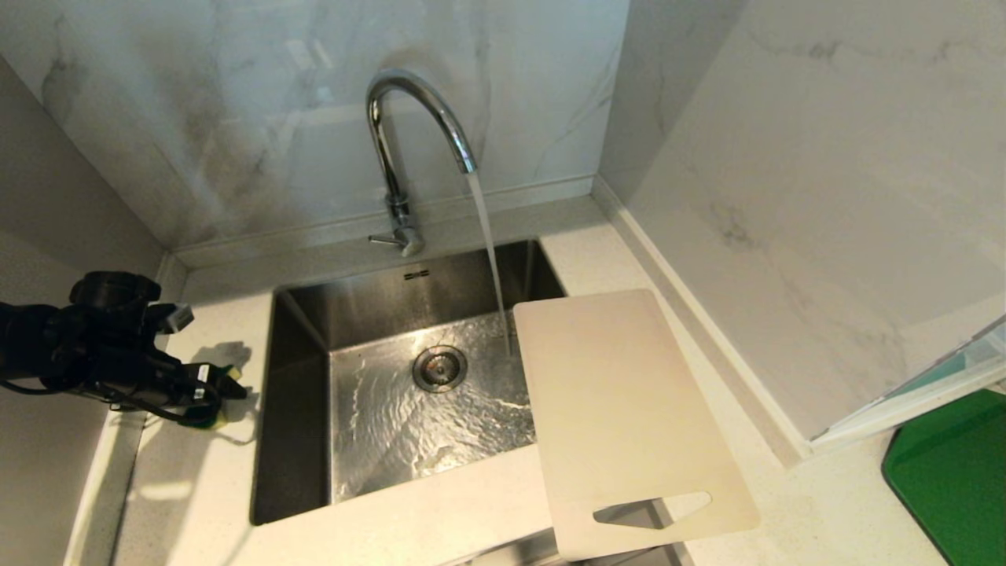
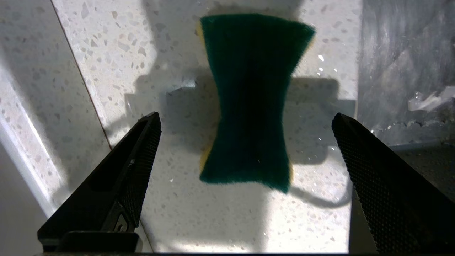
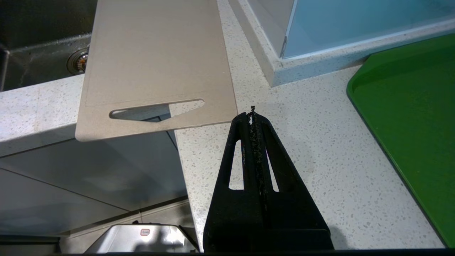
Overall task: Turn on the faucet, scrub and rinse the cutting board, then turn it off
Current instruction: Pick up the cleaning cloth
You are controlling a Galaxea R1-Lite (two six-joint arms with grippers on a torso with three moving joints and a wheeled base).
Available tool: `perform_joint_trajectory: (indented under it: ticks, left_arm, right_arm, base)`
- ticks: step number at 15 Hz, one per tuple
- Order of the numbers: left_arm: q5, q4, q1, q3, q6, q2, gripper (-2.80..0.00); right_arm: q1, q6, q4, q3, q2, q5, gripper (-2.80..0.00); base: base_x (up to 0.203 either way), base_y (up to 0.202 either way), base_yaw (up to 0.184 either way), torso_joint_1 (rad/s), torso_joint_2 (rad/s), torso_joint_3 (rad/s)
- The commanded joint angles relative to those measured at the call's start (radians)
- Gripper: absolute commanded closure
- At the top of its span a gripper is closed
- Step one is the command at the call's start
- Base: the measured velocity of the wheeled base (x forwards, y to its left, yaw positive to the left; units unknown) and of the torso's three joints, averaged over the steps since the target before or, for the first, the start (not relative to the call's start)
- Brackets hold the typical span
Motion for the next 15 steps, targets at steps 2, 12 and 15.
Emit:
perform_joint_trajectory:
  ticks: [2, 12, 15]
  left_arm:
    - [0.000, -0.001, 0.009, -0.012, 0.000, 0.022, 0.00]
    - [-0.044, -0.004, 0.013, -0.008, -0.009, 0.020, 0.00]
    - [-0.046, 0.000, 0.005, -0.010, -0.009, -0.046, 0.00]
  right_arm:
    - [0.000, 0.001, 0.000, 0.000, 0.000, 0.000, 0.00]
    - [0.000, 0.001, 0.000, 0.000, 0.000, 0.000, 0.00]
    - [0.000, 0.000, 0.000, 0.000, 0.000, 0.000, 0.00]
  base:
    - [0.000, 0.000, 0.000, 0.000, 0.00, 0.000]
    - [0.000, 0.000, 0.000, 0.000, 0.00, 0.000]
    - [0.000, 0.000, 0.000, 0.000, 0.00, 0.000]
